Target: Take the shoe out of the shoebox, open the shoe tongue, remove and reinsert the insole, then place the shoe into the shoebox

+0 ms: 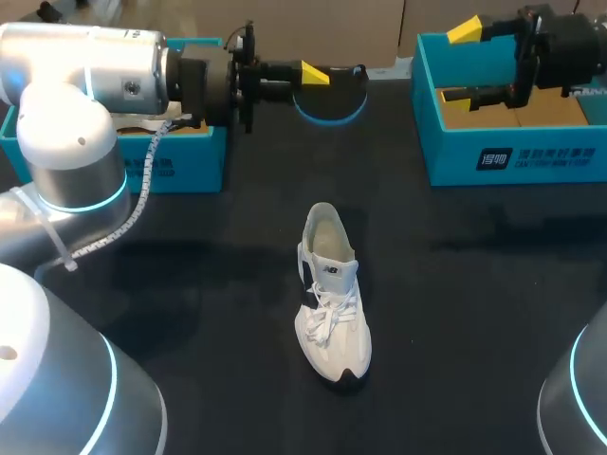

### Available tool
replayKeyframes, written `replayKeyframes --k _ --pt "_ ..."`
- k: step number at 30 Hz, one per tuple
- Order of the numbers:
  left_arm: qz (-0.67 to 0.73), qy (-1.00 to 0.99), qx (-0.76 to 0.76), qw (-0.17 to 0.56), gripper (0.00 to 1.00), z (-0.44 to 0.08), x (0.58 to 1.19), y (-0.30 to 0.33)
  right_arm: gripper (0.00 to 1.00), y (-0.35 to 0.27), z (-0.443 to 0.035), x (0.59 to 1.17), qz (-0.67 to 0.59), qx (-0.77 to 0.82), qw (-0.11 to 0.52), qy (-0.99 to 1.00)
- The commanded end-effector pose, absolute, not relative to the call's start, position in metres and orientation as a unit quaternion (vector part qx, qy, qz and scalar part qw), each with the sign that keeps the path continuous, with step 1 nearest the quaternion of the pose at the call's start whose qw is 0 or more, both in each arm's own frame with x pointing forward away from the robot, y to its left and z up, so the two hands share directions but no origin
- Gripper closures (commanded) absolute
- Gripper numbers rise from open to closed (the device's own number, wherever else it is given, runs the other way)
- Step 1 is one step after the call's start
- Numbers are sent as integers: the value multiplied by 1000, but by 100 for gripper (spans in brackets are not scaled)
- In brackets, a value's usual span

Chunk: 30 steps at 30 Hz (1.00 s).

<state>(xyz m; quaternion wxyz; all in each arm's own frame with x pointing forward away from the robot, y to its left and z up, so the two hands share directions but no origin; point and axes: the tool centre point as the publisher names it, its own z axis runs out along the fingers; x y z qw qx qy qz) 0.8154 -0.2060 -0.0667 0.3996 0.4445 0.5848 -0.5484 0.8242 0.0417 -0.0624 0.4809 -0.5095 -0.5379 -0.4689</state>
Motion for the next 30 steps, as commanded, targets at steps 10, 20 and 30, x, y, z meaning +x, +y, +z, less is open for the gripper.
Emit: replayKeyframes --k 10,20,30 --pt "-677 722 110 94 100 -72 799 -211 0 42 -62 824 -468 -510 480 -538" --pt "-708 702 -62 -44 100 -74 797 -211 0 42 -62 824 -468 -510 480 -538" --pt "-708 702 -62 -44 100 -74 797 -211 0 42 -62 824 -468 -510 480 -538"
